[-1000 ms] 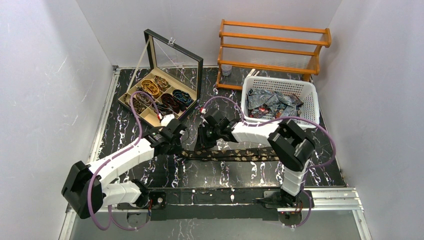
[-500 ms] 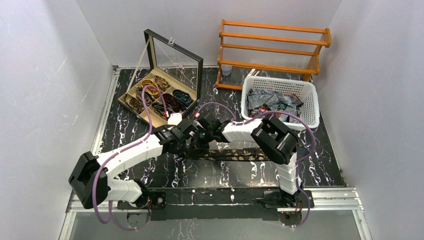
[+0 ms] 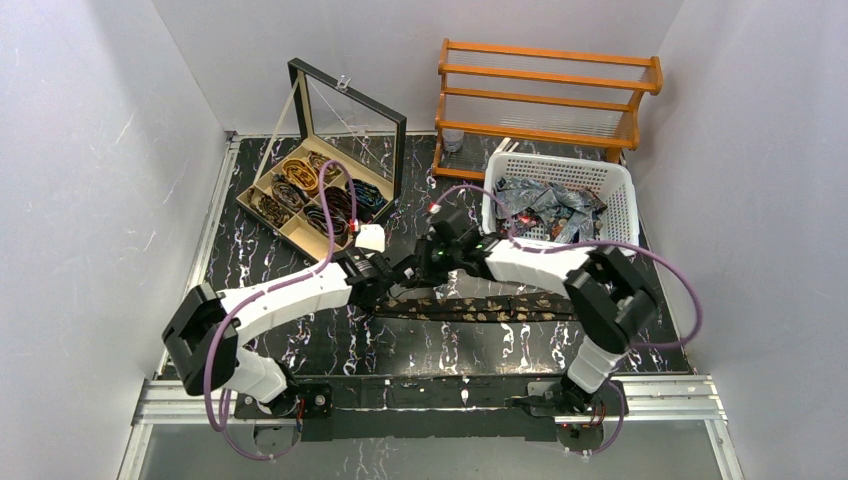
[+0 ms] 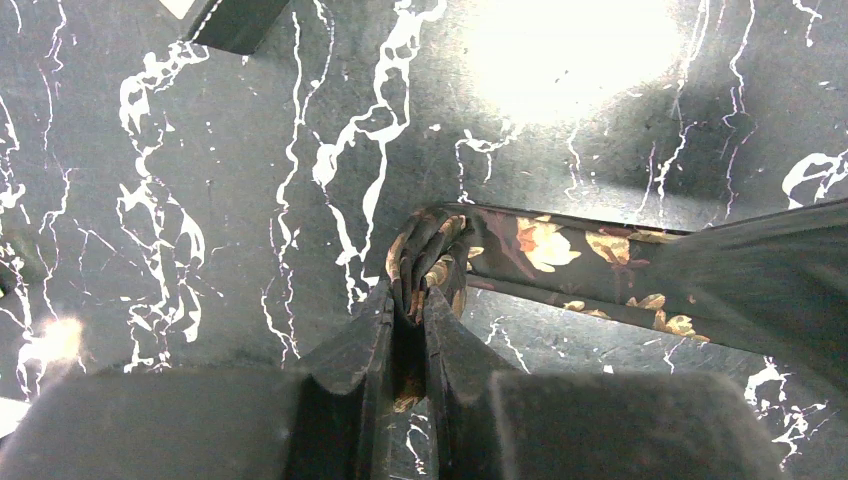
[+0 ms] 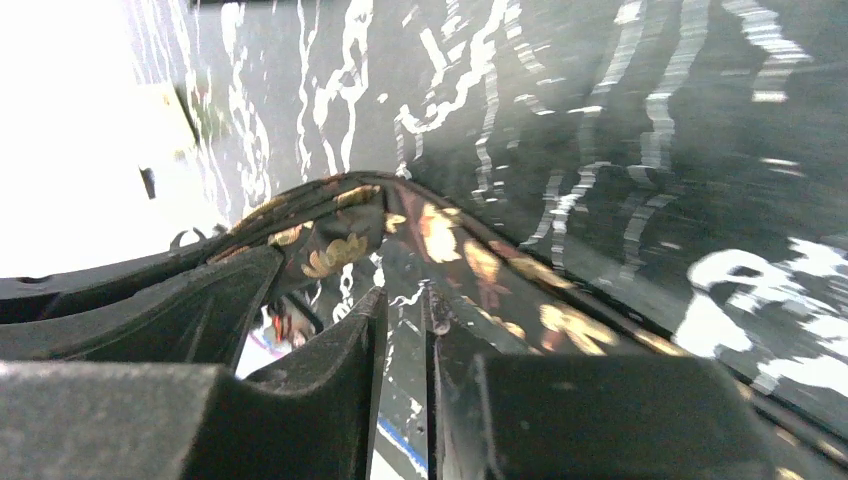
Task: Roll the ties
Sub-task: Roll the tie at the center of the board.
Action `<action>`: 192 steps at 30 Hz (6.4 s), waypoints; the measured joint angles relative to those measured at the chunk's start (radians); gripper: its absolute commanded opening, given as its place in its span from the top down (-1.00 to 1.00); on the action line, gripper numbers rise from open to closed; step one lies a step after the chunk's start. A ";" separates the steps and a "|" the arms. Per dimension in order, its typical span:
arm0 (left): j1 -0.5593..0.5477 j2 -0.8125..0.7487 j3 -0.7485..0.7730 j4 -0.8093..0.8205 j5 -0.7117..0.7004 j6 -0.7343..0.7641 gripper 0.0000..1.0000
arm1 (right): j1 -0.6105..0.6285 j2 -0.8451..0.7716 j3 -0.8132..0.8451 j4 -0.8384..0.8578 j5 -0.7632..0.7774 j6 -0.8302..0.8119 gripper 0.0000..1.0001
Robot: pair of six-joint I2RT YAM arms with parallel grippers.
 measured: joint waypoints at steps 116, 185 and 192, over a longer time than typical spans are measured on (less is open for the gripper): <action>0.496 -0.573 -0.461 0.290 0.503 0.038 -0.89 | 0.094 -0.328 -0.154 0.046 0.420 -0.274 -0.45; 0.496 -0.592 -0.594 0.581 0.745 0.033 -0.89 | 0.048 -0.068 -0.153 0.016 0.056 0.052 0.14; 0.496 -0.569 -0.594 0.594 0.767 0.054 -0.88 | 0.037 -0.039 -0.133 0.033 0.045 0.042 0.43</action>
